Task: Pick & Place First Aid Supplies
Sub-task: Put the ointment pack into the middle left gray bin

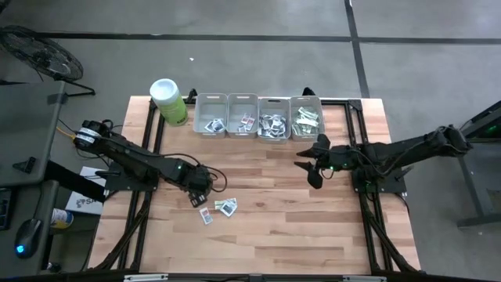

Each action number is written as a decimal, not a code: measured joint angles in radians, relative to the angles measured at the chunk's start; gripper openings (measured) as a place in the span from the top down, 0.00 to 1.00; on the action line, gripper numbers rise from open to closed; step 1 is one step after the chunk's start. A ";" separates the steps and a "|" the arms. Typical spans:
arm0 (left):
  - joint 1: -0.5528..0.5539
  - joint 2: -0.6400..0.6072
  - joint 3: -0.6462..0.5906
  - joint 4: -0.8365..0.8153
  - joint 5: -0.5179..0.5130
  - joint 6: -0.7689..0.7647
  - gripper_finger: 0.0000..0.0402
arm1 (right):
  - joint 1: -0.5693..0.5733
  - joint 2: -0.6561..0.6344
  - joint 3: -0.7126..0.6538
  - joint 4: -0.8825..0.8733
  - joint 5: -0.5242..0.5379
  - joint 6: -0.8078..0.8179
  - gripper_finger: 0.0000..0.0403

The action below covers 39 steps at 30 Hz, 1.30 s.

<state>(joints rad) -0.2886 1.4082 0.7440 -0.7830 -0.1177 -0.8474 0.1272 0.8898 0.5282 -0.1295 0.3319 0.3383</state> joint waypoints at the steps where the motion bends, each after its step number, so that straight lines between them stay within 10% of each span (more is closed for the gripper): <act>1: 0.000 0.000 -0.003 0.004 0.015 0.000 0.47 | 0.011 0.000 -0.001 0.001 0.009 0.002 0.59; 39: 0.002 0.160 -0.003 0.100 0.099 -0.037 0.50 | 0.067 0.000 -0.079 0.165 0.032 -0.005 0.59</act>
<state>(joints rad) -0.2871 1.5684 0.7414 -0.6827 -0.0187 -0.8845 0.1938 0.8898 0.4496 0.0353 0.3643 0.3328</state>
